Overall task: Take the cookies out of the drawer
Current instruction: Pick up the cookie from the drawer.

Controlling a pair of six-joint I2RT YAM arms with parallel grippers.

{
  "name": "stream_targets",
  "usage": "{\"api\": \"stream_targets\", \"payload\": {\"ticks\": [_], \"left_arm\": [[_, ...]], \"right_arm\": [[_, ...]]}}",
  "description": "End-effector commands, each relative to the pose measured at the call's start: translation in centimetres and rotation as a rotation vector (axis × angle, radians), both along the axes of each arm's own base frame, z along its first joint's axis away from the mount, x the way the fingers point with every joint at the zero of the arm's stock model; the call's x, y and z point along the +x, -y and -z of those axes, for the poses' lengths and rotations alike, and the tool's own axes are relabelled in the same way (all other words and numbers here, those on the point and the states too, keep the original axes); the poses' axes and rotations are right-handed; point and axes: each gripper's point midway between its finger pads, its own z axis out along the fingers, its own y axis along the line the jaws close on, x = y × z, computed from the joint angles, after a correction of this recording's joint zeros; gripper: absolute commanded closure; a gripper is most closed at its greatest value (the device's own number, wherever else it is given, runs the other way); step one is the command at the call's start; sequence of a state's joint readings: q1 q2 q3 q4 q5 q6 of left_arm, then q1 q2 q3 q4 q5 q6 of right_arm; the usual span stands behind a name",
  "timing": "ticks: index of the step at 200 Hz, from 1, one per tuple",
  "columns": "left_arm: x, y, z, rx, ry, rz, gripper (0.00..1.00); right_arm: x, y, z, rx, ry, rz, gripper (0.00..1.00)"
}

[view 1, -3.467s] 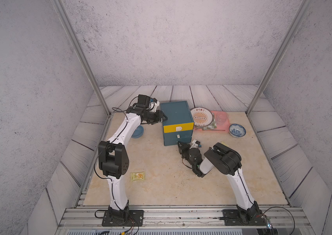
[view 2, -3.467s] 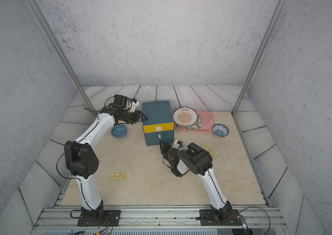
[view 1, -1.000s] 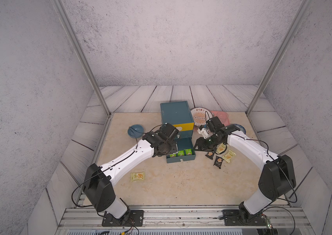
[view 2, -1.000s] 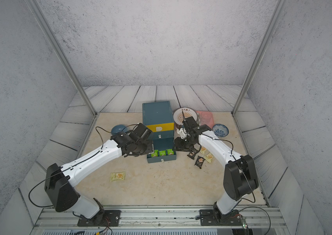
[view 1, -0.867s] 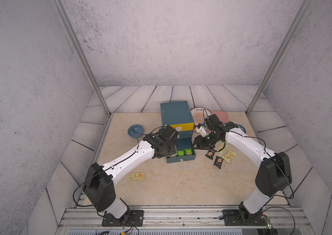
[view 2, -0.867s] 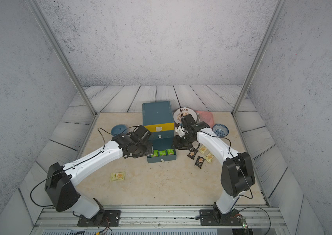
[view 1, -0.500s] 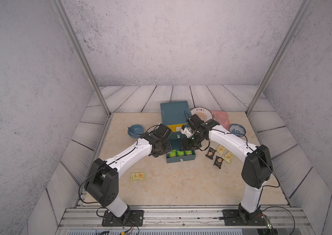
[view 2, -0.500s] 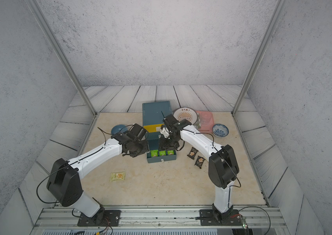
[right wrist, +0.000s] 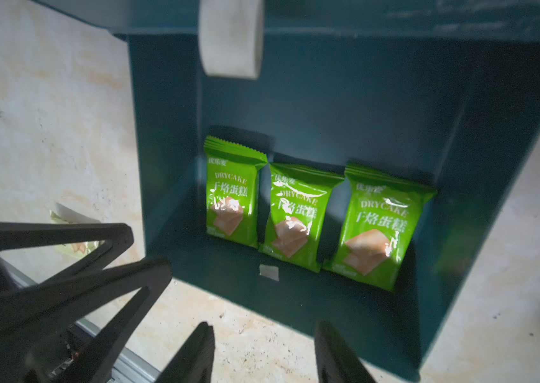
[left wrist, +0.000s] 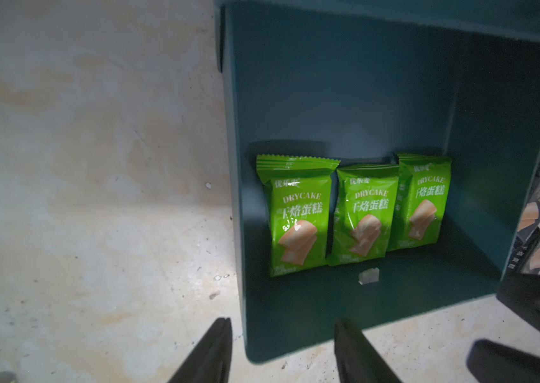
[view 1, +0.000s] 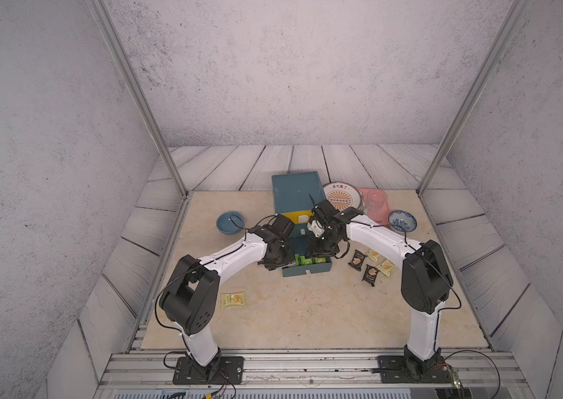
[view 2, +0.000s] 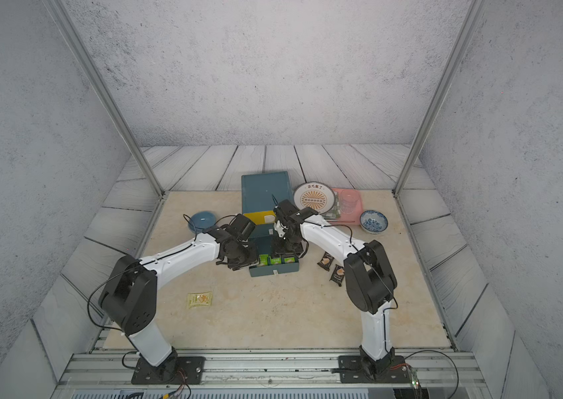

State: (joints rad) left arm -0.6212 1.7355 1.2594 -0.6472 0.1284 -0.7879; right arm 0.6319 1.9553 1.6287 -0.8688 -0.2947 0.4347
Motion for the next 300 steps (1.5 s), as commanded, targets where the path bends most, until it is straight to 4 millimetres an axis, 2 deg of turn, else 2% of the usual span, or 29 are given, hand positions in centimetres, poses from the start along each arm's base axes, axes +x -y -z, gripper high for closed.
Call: {"api": "stream_targets", "payload": {"ticks": [1, 97, 132, 176, 259, 300], "left_arm": [[-0.1, -0.6, 0.9, 0.034, -0.030, 0.017, 0.47], [-0.9, -1.6, 3.8, 0.118, -0.119, 0.058, 0.70], [-1.2, -1.7, 3.9, 0.118, -0.125, 0.060, 0.71], [-0.6, -1.2, 4.0, 0.109, -0.122, 0.063, 0.72], [-0.3, -0.8, 4.1, 0.095, -0.119, 0.060, 0.73], [-0.3, -0.8, 4.2, 0.093, -0.119, 0.063, 0.73]], "right_arm": [[0.8, 0.0, 0.7, -0.023, 0.014, -0.003, 0.47], [0.6, -0.5, 1.9, -0.023, -0.001, -0.020, 0.47], [-0.1, -0.3, 2.3, -0.032, -0.015, -0.027, 0.47], [-1.2, -0.1, 3.6, -0.069, -0.052, -0.044, 0.46], [-0.8, 0.3, 5.1, -0.186, -0.030, -0.076, 0.36], [0.2, 0.8, 4.5, -0.222, 0.029, -0.060, 0.29]]}}
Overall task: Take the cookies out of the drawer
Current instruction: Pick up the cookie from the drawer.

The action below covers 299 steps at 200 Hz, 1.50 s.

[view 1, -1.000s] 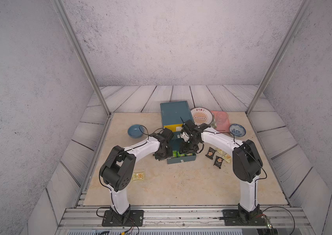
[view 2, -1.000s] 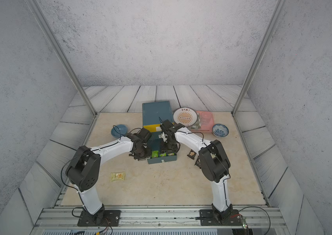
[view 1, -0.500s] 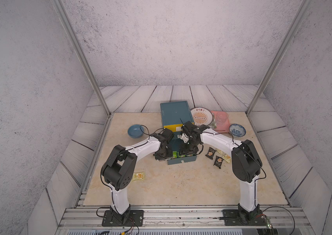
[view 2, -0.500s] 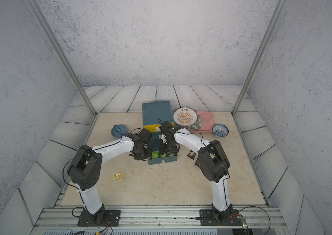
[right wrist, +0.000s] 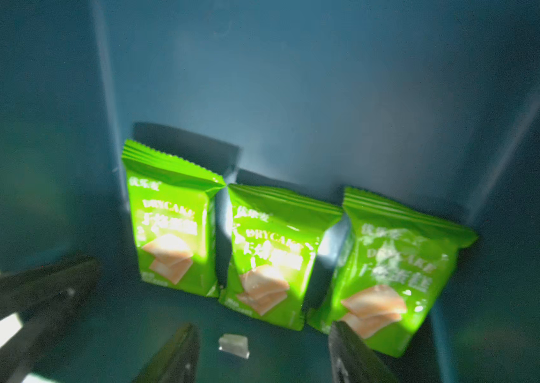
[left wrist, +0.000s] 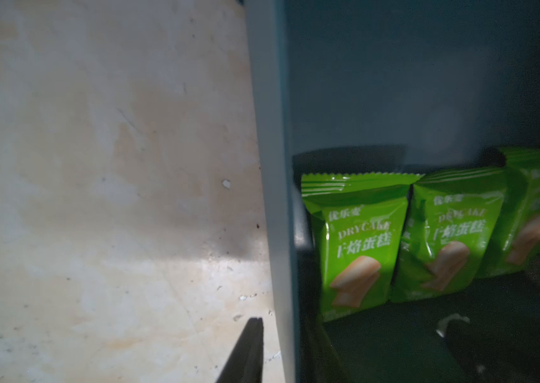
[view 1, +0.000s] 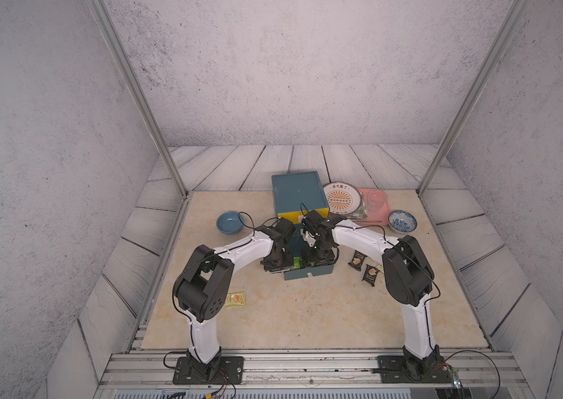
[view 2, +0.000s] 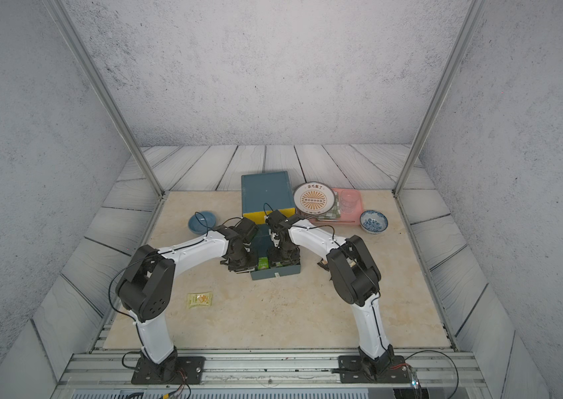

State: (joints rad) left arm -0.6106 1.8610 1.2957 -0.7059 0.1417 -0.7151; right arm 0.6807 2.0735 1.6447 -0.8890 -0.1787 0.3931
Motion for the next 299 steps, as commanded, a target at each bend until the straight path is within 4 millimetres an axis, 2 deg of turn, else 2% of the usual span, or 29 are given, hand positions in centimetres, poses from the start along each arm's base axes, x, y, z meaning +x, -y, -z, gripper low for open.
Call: {"api": "stream_targets", "payload": {"ticks": [1, 26, 81, 123, 147, 166, 201, 254, 299], "left_arm": [[0.3, -0.1, 0.3, 0.005, -0.009, -0.001, 0.73], [0.4, 0.0, 0.5, -0.003, -0.013, -0.007, 0.73], [0.7, 0.1, 0.3, -0.018, -0.013, -0.007, 0.73], [0.8, 0.0, 0.4, -0.022, -0.017, -0.012, 0.73], [0.9, 0.0, 0.6, -0.025, -0.020, -0.011, 0.73], [0.9, -0.1, 0.7, -0.023, -0.023, -0.010, 0.73], [1.0, -0.1, 0.6, -0.025, -0.023, -0.013, 0.74], [1.0, 0.0, 0.8, -0.030, -0.028, -0.011, 0.73], [0.8, 0.0, 1.0, -0.034, -0.031, -0.014, 0.73]], "right_arm": [[0.8, 0.7, -0.5, -0.056, 0.047, -0.002, 0.29], [1.2, 0.8, -0.8, -0.064, 0.072, 0.006, 0.25], [1.5, 1.4, -0.1, -0.111, 0.072, 0.025, 0.23], [3.1, 2.5, -1.7, -0.157, 0.175, 0.062, 0.23], [3.3, 2.6, -1.6, -0.168, 0.175, 0.068, 0.24], [3.0, 1.8, -1.6, -0.123, 0.157, 0.061, 0.26], [2.9, -0.2, -2.9, -0.014, 0.149, 0.060, 0.26], [1.7, -0.3, -0.6, -0.045, 0.084, 0.050, 0.29], [1.3, -1.1, 0.3, -0.063, 0.069, 0.028, 0.34]]}}
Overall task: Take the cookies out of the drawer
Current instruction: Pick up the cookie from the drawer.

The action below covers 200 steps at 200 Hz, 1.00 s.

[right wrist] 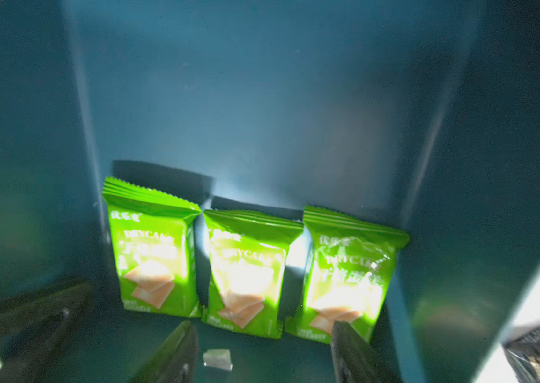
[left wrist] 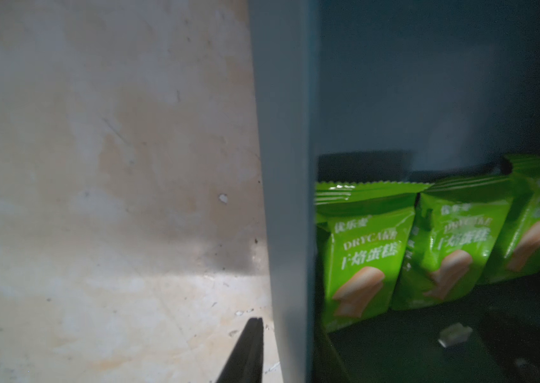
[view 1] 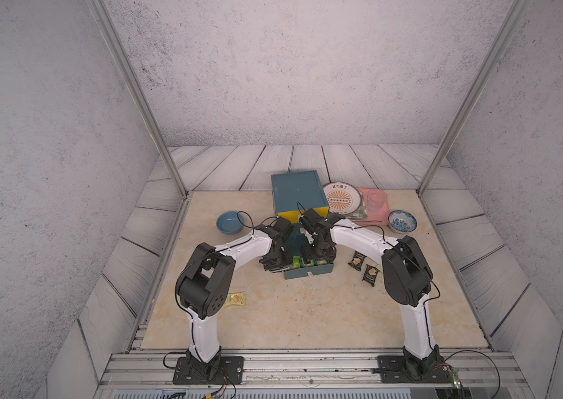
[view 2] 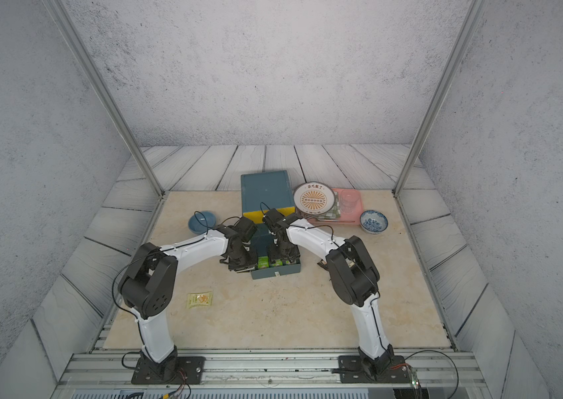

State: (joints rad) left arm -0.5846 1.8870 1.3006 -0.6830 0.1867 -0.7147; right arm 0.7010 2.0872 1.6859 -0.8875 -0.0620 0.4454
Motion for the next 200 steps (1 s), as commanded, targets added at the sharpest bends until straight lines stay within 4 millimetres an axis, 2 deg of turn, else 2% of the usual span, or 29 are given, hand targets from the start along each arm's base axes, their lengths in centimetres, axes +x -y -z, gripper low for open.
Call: {"api": "stream_targets", "payload": {"ticks": [1, 41, 136, 200], "left_arm": [[0.2, -0.1, 0.4, 0.003, -0.008, 0.003, 0.73], [0.3, 0.0, 0.5, -0.002, -0.006, 0.002, 0.73], [0.4, 0.1, 0.7, -0.014, -0.004, 0.003, 0.73], [0.8, -0.1, 0.7, -0.018, -0.006, -0.001, 0.73]], "right_arm": [[-0.3, -1.2, 0.7, 0.004, -0.017, -0.024, 0.34], [-1.2, -1.5, 1.5, -0.004, -0.041, -0.037, 0.37], [-1.1, -0.7, 4.9, -0.090, -0.084, -0.031, 0.37], [-0.4, -0.7, 5.9, -0.119, -0.084, -0.015, 0.46]]}}
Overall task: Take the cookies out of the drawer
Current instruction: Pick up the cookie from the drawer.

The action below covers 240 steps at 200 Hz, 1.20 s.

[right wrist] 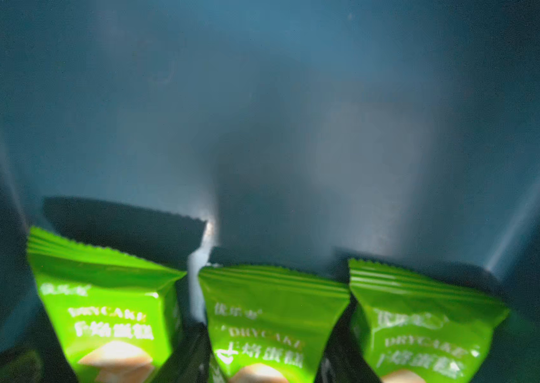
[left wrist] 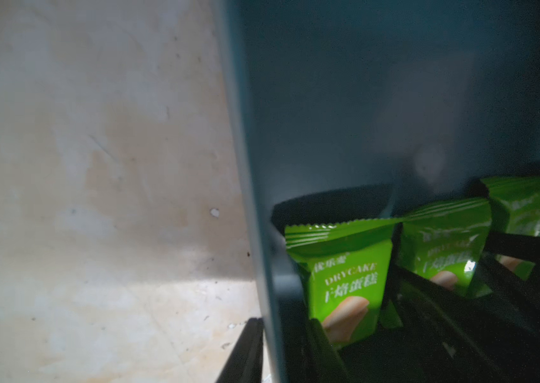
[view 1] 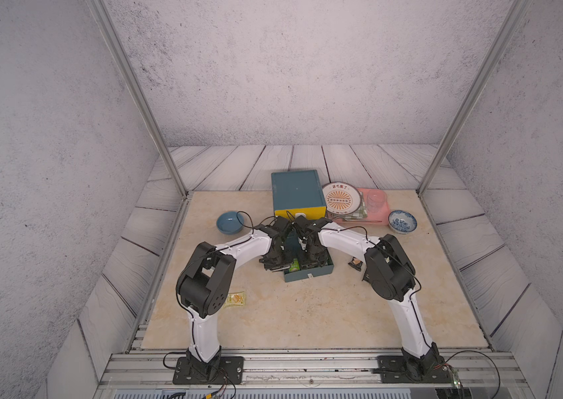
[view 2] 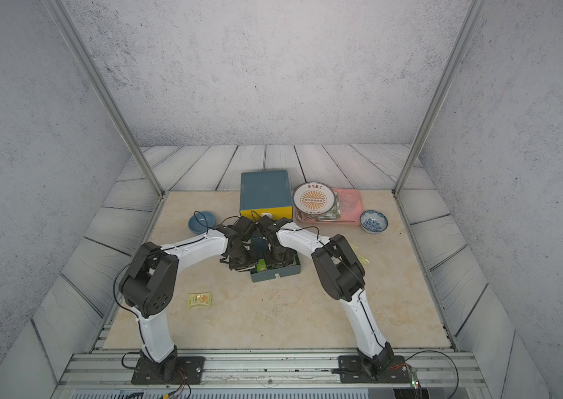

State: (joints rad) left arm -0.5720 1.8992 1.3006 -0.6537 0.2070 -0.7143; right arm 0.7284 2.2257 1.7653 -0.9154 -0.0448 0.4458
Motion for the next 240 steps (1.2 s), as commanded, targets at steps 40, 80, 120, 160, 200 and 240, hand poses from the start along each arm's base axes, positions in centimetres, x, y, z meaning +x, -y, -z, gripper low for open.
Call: {"api": "stream_targets", "payload": {"ticks": [40, 80, 120, 160, 200, 240], "left_arm": [[0.4, -0.2, 0.3, 0.003, -0.006, 0.008, 0.74], [0.7, -0.4, 0.2, 0.005, -0.005, 0.007, 0.74], [1.2, -0.4, -0.1, 0.005, 0.001, 0.009, 0.75], [1.6, -0.5, -0.3, 0.009, 0.003, 0.012, 0.75], [1.7, -0.5, -0.1, 0.014, 0.000, 0.009, 0.75], [1.9, -0.7, -0.3, 0.018, 0.007, 0.002, 0.75]], "right_arm": [[0.2, -0.1, 1.2, -0.023, -0.009, 0.019, 0.55], [0.9, -0.7, -0.5, 0.024, 0.025, 0.026, 0.61], [1.7, -0.9, -3.0, 0.073, 0.066, 0.041, 0.63], [2.2, -0.9, -5.4, 0.108, 0.107, 0.046, 0.67], [2.4, -0.5, -6.2, 0.121, 0.121, 0.057, 0.70], [2.7, -0.1, -7.4, 0.129, 0.141, 0.061, 0.71]]}}
